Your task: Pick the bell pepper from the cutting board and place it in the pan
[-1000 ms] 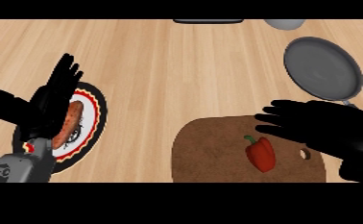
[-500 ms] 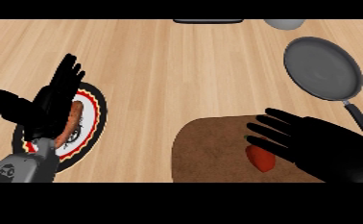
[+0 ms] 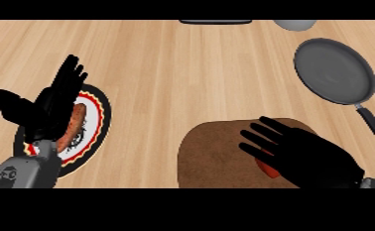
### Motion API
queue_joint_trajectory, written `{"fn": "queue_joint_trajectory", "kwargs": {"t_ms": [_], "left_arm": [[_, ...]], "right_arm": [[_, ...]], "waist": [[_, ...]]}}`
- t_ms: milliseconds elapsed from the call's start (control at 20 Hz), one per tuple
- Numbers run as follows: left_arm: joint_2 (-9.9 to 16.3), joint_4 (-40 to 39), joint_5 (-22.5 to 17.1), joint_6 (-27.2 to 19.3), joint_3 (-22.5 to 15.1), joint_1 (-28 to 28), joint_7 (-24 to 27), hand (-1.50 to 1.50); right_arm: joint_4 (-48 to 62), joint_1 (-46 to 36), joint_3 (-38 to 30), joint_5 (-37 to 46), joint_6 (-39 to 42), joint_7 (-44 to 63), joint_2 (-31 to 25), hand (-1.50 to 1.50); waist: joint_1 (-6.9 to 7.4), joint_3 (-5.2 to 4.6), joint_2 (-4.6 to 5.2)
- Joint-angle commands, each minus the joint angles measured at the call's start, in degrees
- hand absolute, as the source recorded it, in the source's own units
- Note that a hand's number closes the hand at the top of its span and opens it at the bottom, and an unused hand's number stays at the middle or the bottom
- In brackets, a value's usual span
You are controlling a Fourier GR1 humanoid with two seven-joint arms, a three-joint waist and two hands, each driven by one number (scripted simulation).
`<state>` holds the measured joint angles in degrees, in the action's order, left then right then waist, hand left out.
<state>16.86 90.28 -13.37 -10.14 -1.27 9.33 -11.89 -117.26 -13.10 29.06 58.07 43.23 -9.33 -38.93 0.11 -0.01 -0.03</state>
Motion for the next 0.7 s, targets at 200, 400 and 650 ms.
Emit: {"fn": "queue_joint_trajectory", "kwargs": {"t_ms": [200,400,650], "left_arm": [[-1.4,-5.2,0.3,3.8,3.0,0.2,3.9,0.00],[-2.4,-0.9,2.2,3.3,2.3,-3.2,3.8,0.00],[-2.4,-4.2,2.9,2.8,4.0,4.5,-0.6,0.00]], "right_arm": [[9.0,-1.4,-0.4,5.6,-3.3,-4.6,4.7,-1.50],[9.8,0.6,2.4,10.2,-3.2,-3.9,6.2,-1.50],[15.6,-0.3,3.1,13.9,-5.6,-5.5,10.4,-1.50]], "waist": [[-0.03,0.01,0.11],[0.05,0.01,0.03],[-0.12,0.02,0.07]]}}
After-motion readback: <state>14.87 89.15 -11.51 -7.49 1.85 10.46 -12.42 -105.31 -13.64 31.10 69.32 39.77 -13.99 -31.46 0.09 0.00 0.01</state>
